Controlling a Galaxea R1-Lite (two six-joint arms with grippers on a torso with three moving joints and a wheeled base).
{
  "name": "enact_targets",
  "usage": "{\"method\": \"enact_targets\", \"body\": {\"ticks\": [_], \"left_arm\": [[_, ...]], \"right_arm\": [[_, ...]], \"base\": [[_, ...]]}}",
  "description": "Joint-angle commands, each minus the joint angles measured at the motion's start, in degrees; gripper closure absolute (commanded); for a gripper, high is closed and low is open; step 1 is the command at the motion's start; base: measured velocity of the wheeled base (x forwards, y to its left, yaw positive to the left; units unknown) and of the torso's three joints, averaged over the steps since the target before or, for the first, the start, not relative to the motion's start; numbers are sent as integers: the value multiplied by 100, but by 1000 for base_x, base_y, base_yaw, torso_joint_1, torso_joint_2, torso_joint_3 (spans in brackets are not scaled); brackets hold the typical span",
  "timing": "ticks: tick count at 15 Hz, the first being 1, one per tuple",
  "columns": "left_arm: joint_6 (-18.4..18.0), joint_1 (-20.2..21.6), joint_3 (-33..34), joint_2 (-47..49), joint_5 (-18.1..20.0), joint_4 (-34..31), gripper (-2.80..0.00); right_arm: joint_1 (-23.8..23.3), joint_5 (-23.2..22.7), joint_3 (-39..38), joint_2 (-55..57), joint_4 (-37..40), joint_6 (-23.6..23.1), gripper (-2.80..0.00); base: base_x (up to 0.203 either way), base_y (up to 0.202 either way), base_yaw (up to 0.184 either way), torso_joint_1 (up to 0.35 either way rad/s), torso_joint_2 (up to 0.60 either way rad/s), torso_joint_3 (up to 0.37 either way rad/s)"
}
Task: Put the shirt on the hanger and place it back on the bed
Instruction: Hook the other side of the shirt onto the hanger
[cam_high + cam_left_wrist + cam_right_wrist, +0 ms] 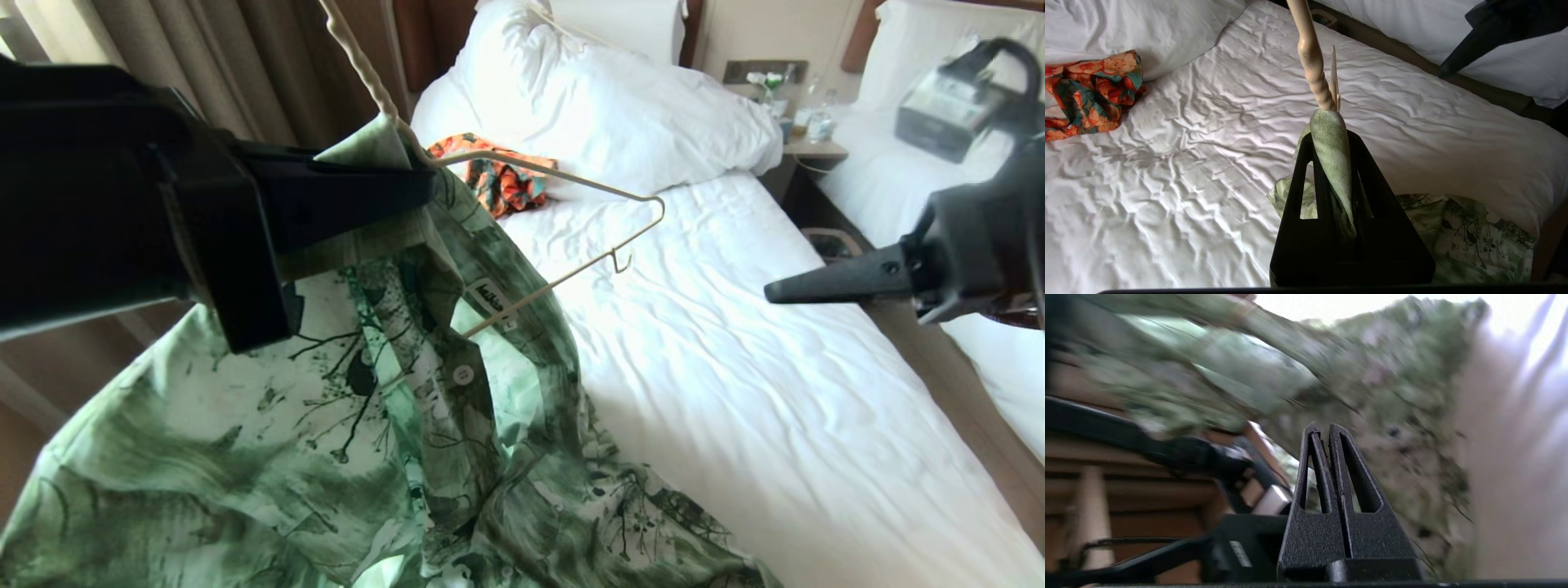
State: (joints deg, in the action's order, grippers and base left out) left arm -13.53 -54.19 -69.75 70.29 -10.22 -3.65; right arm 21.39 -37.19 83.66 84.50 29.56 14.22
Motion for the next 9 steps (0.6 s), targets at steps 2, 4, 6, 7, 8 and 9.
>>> {"method": "enact_targets", "body": {"ticks": [2,4,6,7,8,9], "left_arm": [[-1,119,-83,160,19,-4,0],[56,120,-185,240,28,-12,0],[70,120,-169,268,28,-13,0],[70,120,-214,275,28,-21,0],[70,120,-215,266,28,-30,0],[70,124,-229,266,20,-22,0]], "right_arm": [[712,1211,167,480,660,-797,0],[799,1250,111,483,686,-1219,0],[835,1251,65,594,657,-1429,0],[940,1268,63,629,651,-1470,-280],[1066,1282,63,684,648,-1503,-280],[1212,1284,59,754,619,-1522,-280]], "base": [[0,0,0,0,0,0],[0,0,0,0,0,0],[0,0,0,0,0,0],[0,0,0,0,0,0],[0,0,0,0,0,0],[0,0,0,0,0,0]]}}
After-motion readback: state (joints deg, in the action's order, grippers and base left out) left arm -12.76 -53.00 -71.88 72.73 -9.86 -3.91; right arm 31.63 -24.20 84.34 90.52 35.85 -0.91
